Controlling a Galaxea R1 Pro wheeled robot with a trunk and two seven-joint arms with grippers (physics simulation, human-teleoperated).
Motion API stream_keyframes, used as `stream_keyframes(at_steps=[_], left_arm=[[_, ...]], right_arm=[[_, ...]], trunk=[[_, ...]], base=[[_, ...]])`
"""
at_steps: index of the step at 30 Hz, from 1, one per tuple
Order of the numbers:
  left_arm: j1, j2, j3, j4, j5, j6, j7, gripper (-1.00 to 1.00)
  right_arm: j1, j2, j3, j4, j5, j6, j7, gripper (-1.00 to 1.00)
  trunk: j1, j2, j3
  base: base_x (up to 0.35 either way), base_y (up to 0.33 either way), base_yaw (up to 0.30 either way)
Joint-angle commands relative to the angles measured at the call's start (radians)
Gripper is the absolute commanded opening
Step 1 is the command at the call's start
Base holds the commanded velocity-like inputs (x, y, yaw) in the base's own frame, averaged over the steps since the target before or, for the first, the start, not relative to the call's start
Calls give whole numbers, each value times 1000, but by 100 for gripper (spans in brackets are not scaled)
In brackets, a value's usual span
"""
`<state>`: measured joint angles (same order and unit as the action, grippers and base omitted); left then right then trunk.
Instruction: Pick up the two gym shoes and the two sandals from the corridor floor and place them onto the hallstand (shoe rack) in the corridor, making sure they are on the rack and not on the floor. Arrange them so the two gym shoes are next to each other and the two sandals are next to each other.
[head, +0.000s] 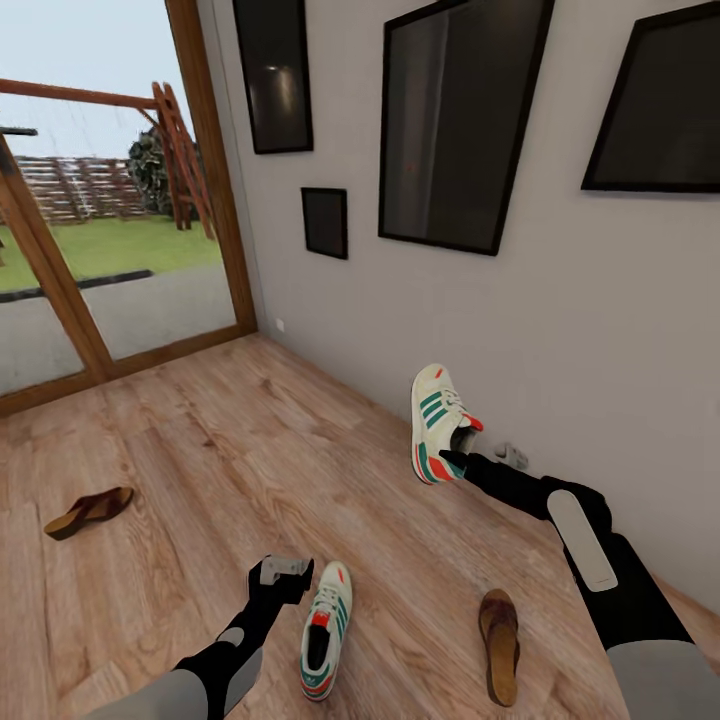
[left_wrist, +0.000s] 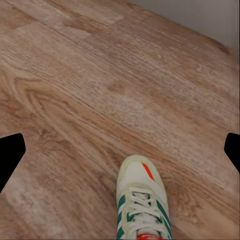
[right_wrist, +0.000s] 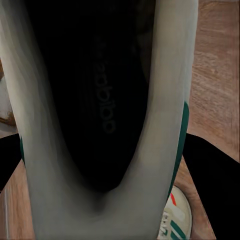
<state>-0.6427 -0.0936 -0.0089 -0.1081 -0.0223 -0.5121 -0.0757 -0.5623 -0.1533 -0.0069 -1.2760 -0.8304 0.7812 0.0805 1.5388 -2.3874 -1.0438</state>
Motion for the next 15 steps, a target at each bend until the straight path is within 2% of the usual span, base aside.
stream_keyframes(at_steps=[1, 5, 15], left_arm=[[-1, 0, 0, 1, -2, -3, 0, 100], [-1, 1, 0, 1, -2, -3, 0, 100], [0, 0, 0, 2, -1, -6, 1, 100]], right_arm=[[-1, 0, -1, 0, 3, 4, 5, -100], [-1, 0, -1, 0, 3, 4, 5, -100], [-1, 0, -1, 0, 3, 4, 5, -100]], trunk=[[4, -8, -4], [19, -36, -17], [57, -106, -53]], base=[[0, 0, -272], [0, 0, -226], [0, 0, -27]])
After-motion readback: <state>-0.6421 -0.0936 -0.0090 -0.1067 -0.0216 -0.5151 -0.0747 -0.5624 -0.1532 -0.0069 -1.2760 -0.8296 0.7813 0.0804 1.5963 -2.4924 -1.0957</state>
